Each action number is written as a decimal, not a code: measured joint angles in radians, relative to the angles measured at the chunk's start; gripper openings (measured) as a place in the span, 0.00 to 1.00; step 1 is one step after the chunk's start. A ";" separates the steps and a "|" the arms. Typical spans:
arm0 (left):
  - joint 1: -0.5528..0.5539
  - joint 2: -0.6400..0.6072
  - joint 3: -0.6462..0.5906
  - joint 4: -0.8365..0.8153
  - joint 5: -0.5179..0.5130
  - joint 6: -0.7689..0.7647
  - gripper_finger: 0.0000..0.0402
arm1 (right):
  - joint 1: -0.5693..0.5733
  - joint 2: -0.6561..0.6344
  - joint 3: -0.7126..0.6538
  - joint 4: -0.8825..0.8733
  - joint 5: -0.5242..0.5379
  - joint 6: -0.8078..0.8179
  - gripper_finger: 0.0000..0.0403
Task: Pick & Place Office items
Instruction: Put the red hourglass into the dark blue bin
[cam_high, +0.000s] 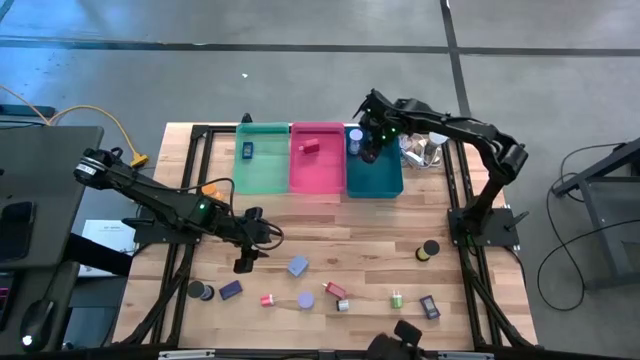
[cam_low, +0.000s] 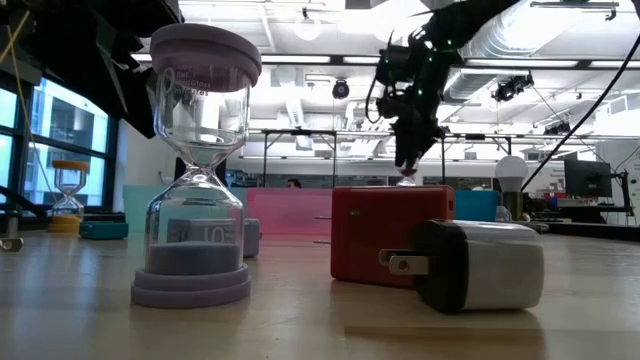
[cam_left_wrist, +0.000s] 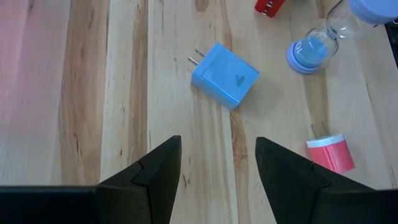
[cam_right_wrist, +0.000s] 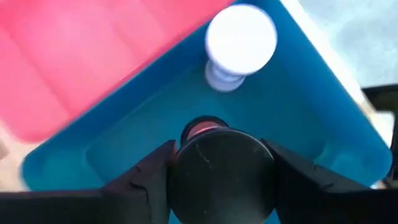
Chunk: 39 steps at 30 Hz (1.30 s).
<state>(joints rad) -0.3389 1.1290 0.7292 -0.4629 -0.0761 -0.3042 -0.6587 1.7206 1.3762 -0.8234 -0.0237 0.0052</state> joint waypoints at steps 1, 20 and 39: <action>0.000 0.000 0.000 0.000 0.000 0.000 0.50 | -0.006 0.000 -0.012 0.025 0.004 -0.006 0.49; 0.000 0.000 0.000 0.000 -0.006 0.001 0.50 | -0.083 0.001 -0.162 0.240 0.050 -0.030 0.49; 0.000 0.000 0.000 0.000 -0.007 0.001 0.50 | -0.084 0.004 -0.162 0.282 0.073 -0.036 0.52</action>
<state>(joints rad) -0.3386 1.1290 0.7296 -0.4625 -0.0834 -0.3031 -0.7429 1.7243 1.2144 -0.5413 0.0496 -0.0311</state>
